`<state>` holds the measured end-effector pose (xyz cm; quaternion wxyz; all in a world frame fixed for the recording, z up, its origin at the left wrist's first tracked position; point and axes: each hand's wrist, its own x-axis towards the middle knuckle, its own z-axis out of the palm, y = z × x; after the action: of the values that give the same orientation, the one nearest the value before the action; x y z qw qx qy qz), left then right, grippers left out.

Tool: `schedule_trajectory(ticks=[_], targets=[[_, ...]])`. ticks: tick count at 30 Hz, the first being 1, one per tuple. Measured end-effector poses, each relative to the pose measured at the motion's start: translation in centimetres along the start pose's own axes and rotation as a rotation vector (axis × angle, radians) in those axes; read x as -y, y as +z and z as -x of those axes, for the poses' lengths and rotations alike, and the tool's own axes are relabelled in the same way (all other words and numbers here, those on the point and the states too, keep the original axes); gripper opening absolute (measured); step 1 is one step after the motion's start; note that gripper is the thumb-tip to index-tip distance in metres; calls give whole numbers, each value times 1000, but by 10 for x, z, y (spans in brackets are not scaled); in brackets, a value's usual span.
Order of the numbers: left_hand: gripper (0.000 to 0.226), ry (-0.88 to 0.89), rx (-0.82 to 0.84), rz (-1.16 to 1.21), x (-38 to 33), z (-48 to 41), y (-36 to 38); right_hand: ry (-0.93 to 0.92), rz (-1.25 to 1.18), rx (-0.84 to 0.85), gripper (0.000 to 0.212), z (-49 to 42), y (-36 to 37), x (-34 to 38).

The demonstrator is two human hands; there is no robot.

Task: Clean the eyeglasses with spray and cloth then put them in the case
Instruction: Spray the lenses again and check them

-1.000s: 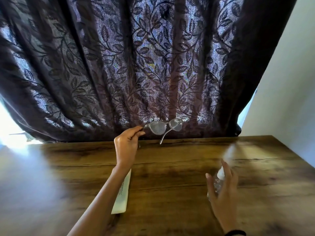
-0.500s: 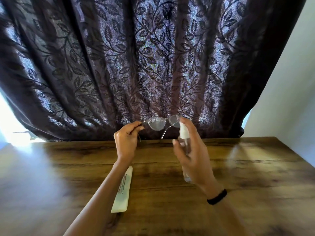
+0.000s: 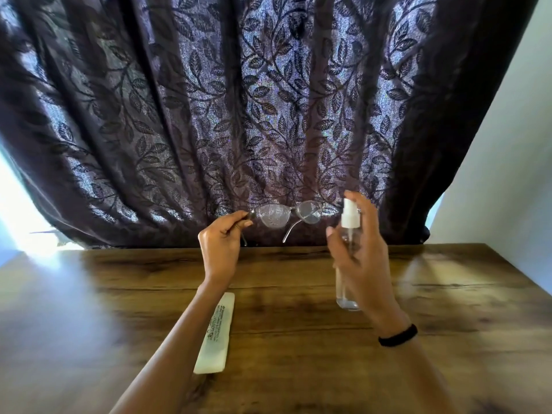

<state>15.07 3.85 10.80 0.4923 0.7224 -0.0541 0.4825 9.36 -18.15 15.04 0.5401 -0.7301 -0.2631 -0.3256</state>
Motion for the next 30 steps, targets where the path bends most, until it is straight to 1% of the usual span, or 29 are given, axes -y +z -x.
schedule_trajectory(ticks=[3,5,7,9,11,13,17,20,23,27,30], targets=[[25,9,-2,19,2,0,0,-55,83,-42,43,-2,-15,-6],[30,15,-3,27,3,1,0,-92,77,-131,41,-3,-22,-7],[33,11,-1,32,4,2,0,-97,13,-243,45,-3,-28,-11],[34,5,-4,41,4,3,0,-86,-27,-309,57,1,-35,-19],[36,9,-11,44,4,4,-1,-65,-9,-297,67,9,-39,-30],[37,8,-12,46,5,5,-1,-28,37,-259,70,23,-41,-44],[32,9,-1,24,8,6,0,75,137,-214,68,57,-36,-76],[28,6,8,15,8,8,1,158,151,-167,72,78,-31,-95],[26,8,23,5,7,9,3,231,172,-156,74,90,-27,-104],[24,5,35,12,5,10,4,261,196,-136,73,99,-27,-110],[21,7,46,8,4,12,4,288,243,-111,78,104,-28,-112]])
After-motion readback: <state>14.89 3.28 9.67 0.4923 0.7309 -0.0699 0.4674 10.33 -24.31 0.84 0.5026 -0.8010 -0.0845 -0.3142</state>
